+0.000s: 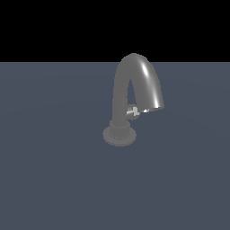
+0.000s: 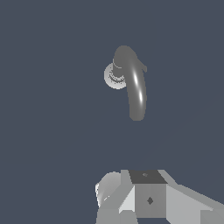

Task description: Turn on the faucet by rotating a designated handle.

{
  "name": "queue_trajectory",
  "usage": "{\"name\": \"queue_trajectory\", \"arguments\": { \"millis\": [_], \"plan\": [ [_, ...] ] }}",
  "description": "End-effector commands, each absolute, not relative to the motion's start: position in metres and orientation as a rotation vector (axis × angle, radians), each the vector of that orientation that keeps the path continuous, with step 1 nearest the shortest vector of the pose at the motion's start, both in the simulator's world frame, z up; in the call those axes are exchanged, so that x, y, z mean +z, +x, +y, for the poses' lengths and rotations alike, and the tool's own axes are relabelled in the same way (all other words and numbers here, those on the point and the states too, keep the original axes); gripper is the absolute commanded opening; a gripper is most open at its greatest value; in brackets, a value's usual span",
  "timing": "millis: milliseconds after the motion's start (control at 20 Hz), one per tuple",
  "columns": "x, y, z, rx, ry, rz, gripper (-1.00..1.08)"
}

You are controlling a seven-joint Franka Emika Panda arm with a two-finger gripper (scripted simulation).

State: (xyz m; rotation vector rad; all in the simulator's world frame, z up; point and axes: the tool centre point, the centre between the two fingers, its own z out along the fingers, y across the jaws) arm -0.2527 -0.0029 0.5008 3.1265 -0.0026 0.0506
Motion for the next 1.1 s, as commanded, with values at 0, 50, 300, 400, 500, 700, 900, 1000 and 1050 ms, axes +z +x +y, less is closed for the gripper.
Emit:
{"name": "queue_trajectory", "arguments": {
  "millis": [0,50,300,400,500,700,900,1000,1050],
  "plan": [
    [0.501,-0.253,-0.003,0.051,3.126,-0.003,-1.00],
    [0.501,-0.253,-0.003,0.051,3.126,-0.003,-1.00],
    [0.501,-0.249,-0.002,0.029,3.131,-0.019,-1.00],
    [0.501,-0.245,-0.002,0.012,3.133,-0.032,-1.00],
    [0.501,-0.241,-0.001,-0.010,3.137,-0.049,-1.00],
    [0.500,-0.230,0.001,-0.070,3.146,-0.094,-1.00],
    [0.499,-0.214,0.002,-0.151,3.154,-0.155,-1.00],
    [0.497,-0.205,0.003,-0.200,3.158,-0.192,-1.00],
    [0.497,-0.200,0.003,-0.226,3.159,-0.211,-1.00]
  ]
}}
